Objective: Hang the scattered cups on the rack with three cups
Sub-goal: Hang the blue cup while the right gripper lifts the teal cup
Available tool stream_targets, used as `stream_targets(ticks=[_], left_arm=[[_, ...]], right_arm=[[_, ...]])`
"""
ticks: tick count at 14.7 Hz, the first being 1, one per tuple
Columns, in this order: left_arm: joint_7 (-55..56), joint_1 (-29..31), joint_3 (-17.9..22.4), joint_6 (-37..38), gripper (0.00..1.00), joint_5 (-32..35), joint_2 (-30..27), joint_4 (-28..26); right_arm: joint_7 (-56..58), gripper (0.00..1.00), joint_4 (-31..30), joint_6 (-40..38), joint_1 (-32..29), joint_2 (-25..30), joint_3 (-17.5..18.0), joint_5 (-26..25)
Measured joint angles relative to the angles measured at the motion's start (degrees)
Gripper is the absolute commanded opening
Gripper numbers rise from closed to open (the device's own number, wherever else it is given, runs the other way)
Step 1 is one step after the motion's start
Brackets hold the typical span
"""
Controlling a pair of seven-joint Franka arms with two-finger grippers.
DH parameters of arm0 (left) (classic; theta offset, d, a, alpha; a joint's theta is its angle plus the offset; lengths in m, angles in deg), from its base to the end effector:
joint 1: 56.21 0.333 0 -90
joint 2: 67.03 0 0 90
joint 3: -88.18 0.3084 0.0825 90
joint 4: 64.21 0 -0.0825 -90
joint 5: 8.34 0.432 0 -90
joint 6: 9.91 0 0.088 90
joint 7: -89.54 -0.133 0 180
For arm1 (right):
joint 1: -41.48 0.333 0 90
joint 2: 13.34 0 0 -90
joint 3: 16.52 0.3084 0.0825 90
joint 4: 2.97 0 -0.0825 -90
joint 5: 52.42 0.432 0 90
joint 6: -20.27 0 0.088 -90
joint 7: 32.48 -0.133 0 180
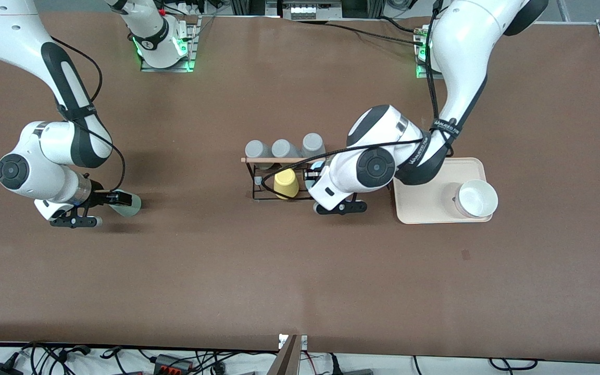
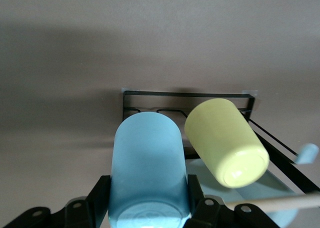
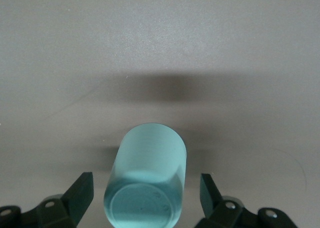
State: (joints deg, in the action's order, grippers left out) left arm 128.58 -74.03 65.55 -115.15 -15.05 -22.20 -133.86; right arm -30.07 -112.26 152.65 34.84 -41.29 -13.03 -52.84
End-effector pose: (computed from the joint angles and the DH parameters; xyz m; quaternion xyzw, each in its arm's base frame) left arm 0.6224 -0.4575 0.2812 0.9782 0.0509 -0.1644 0.1162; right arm 0.6469 -0.0357 0.1662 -0.9990 0.0068 0.0413 0.0138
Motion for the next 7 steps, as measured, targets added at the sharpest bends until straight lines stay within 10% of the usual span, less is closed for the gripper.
stream_targets(ticks=[1,7], left_arm=[[0.00,-0.29,0.01,-0.68,0.98,0.21,0.47,0.00],[0.24,1.02,1.33,-2.26,1.00,6.03,-0.18,1.39]], right_arm=[[0.03,0.45,-0.05,0.00,0.03,0.00,0.05,0.00],[0.13,0.30,0.41,-1.49,0.67,0.83,0.66,0.00]])
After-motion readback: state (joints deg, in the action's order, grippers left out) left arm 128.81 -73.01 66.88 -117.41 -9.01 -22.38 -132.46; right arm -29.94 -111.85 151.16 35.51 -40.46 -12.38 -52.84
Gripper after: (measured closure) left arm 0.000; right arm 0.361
